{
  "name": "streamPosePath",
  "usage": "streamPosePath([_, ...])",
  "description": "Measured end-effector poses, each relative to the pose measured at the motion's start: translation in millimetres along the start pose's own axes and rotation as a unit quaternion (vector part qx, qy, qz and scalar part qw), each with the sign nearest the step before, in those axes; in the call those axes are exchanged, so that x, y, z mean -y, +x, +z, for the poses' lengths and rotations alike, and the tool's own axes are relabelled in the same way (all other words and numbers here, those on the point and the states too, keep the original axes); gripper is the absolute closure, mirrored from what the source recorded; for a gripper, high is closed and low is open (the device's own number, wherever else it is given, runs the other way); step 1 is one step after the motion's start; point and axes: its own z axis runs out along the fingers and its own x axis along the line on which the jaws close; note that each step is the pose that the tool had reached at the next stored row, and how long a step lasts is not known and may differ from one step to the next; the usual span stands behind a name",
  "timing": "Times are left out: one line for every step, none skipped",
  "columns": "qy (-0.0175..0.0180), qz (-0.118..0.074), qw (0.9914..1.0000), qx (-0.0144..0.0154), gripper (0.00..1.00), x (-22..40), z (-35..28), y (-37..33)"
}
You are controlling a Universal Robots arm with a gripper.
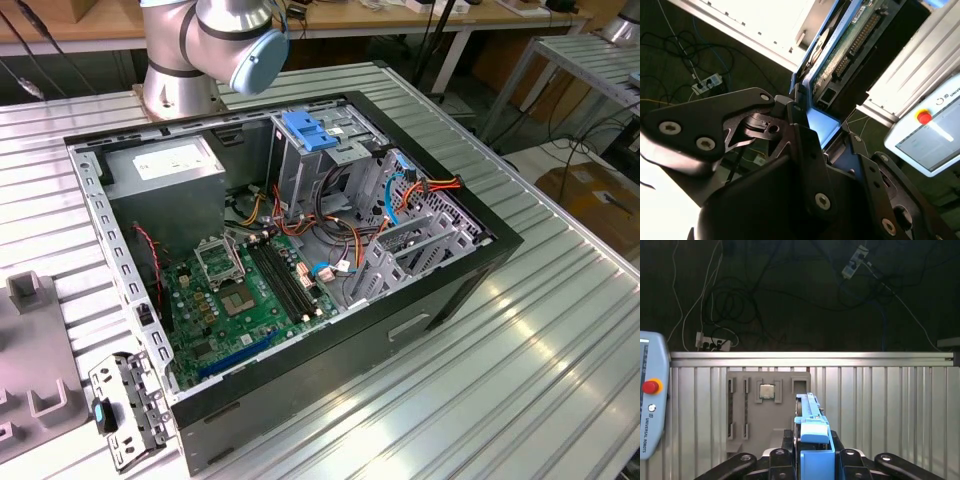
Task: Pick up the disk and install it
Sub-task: 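Pick up the disk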
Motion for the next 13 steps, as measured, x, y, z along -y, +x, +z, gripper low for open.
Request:
streamPosePath([0.0000,0.000,1.00000,0.0001,0.63,0.0,-0.2,0.0])
streamPosePath([0.0001,0.000,1.00000,0.0001,0.63,0.0,-0.2,0.0])
streamPosePath([0.0001,0.000,1.00000,0.0002,0.63,0.0,-0.2,0.0])
streamPosePath([0.0000,0.000,1.00000,0.0002,0.63,0.6,-0.3,0.0])
streamPosePath([0.0000,0.000,1.00000,0.0002,0.63,2.2,-0.3,0.0])
streamPosePath([0.0001,0.000,1.00000,0.0002,0.63,6.2,-0.3,-0.1])
streamPosePath([0.0000,0.000,1.00000,0.0001,0.63,9.4,-0.4,-0.1])
streamPosePath([0.0000,0.000,1.00000,0.0001,0.63,12.3,-0.5,-0.1])
streamPosePath([0.0001,0.000,1.00000,0.0002,0.63,15.8,-0.5,-0.1])
streamPosePath([0.0000,0.000,1.00000,0.0002,0.63,17.2,-0.5,-0.1])
streamPosePath([0.0000,0.000,1.00000,0.0002,0.63,21.0,-0.5,-0.1])
streamPosePath([0.0000,0.000,1.00000,0.0001,0.63,25.1,-0.6,-0.2])
streamPosePath([0.0000,0.000,1.00000,0.0002,0.63,27.1,-0.7,-0.1])
